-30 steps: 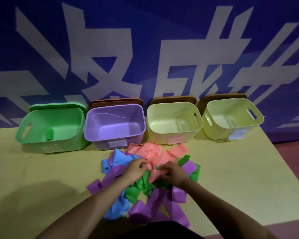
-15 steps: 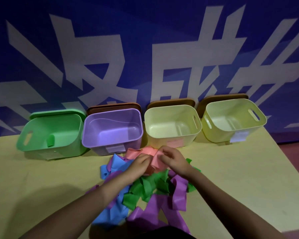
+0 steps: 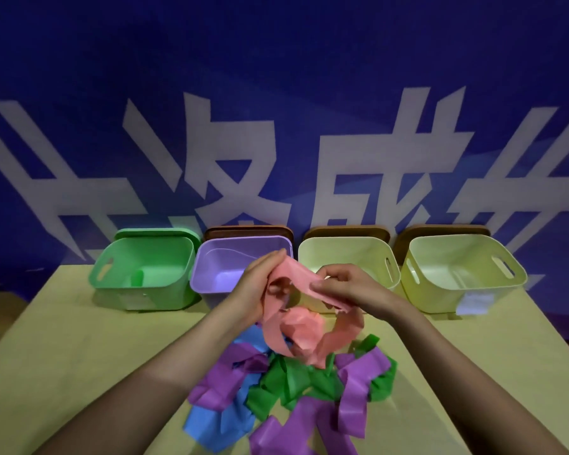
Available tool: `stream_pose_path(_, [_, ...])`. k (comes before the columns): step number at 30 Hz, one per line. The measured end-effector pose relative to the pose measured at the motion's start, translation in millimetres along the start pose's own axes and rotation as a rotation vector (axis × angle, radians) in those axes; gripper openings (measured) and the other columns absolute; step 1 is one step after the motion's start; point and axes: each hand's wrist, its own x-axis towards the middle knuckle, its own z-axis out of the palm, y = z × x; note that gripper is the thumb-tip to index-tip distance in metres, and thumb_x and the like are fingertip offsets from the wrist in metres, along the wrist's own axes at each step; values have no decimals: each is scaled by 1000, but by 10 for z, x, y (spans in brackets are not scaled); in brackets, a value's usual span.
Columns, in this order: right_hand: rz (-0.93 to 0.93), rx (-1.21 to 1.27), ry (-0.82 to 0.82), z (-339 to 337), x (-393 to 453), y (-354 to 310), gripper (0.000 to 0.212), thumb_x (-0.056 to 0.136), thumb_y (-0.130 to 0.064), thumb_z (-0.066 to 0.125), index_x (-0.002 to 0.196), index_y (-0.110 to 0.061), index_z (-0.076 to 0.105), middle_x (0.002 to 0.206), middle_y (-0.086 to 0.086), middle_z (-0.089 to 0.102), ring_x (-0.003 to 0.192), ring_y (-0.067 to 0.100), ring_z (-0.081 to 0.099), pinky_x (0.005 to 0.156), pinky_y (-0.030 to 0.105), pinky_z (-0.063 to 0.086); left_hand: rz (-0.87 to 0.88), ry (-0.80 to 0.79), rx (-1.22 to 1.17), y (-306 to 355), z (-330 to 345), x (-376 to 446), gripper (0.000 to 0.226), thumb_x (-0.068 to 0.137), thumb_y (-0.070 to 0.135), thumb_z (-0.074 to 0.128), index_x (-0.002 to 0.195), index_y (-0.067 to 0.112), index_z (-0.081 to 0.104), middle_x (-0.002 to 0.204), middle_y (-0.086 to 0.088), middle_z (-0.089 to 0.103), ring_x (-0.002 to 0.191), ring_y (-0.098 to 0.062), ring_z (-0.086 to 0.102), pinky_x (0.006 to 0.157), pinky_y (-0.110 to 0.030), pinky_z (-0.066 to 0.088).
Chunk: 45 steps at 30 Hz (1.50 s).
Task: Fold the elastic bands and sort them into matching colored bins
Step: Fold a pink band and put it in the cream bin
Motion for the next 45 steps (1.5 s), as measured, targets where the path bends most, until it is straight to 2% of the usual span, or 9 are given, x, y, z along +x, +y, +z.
stream_pose_path(10, [85, -3, -60, -26, -222, 120, 19, 88, -15, 66, 70, -17, 68, 57, -9, 58, 52, 5, 52, 51, 15, 40, 130, 109, -489, 514, -318, 40, 53, 99, 24, 47, 46, 17, 41, 38, 7, 31, 28, -5, 25, 33, -14, 27])
stream_pose_path(14, [71, 166, -1, -11, -278, 226, 22, 81, -26, 72, 87, -6, 67, 72, 1, 62, 66, 13, 55, 62, 21, 45, 107, 130, -599, 527, -591, 138, 47, 100, 23, 44, 53, 17, 39, 38, 7, 31, 27, -5, 23, 31, -13, 23])
stream_pose_path(19, [-47, 198, 125, 25, -298, 196, 36, 81, -26, 63, 100, 5, 64, 81, 9, 57, 70, 16, 53, 60, 20, 44, 97, 176, -369, 365, -808, 160, 37, 100, 25, 45, 64, 19, 33, 40, 9, 30, 28, -4, 21, 35, -12, 21])
stream_pose_path(23, [-126, 181, 213, 72, -272, 129, 16, 92, -10, 58, 98, 3, 65, 74, 1, 60, 64, 8, 54, 58, 19, 41, 109, 258, -195, 199, -915, 93, 32, 98, 21, 47, 68, 17, 39, 39, 8, 32, 29, -4, 22, 34, -15, 29])
stream_pose_path(27, [-177, 168, 255, 183, -276, 16, 22, 85, -30, 62, 86, -11, 71, 71, -3, 62, 65, 8, 55, 59, 18, 42, 118, 262, 58, 62, -1012, 42, 25, 98, 16, 43, 76, 14, 52, 37, 5, 38, 29, -7, 32, 35, -15, 34])
stream_pose_path(31, [-260, 191, 286, 350, -262, -104, 28, 72, -42, 70, 76, -15, 75, 77, 4, 67, 77, 15, 58, 71, 28, 46, 21, 244, 390, -106, -1089, 61, 14, 96, 20, 52, 90, 14, 63, 71, -5, 58, 63, -18, 55, 62, -27, 48])
stream_pose_path(38, [-399, 174, 254, 652, -207, -284, 20, 90, 1, 57, 73, -3, 67, 71, -4, 72, 70, 2, 63, 66, 15, 47, 166, 125, 942, -184, -976, -19, 15, 95, 16, 54, 81, 12, 58, 77, -3, 55, 70, -13, 49, 61, -17, 38])
stream_pose_path(41, [-424, 128, 229, 706, -174, -307, 21, 90, -10, 62, 73, 1, 66, 77, 6, 71, 75, 11, 61, 70, 22, 47, 248, 126, 766, -134, -824, -124, 14, 97, 19, 51, 92, 18, 64, 96, 0, 65, 92, -14, 59, 80, -24, 43])
stream_pose_path(45, [-364, 90, 198, 690, -158, -345, 26, 75, -34, 62, 63, -11, 56, 62, 0, 46, 64, 9, 42, 60, 22, 34, 334, -44, 543, -26, -541, -314, 28, 103, 21, 37, 114, 20, 62, 111, 10, 65, 105, 5, 58, 83, -10, 47])
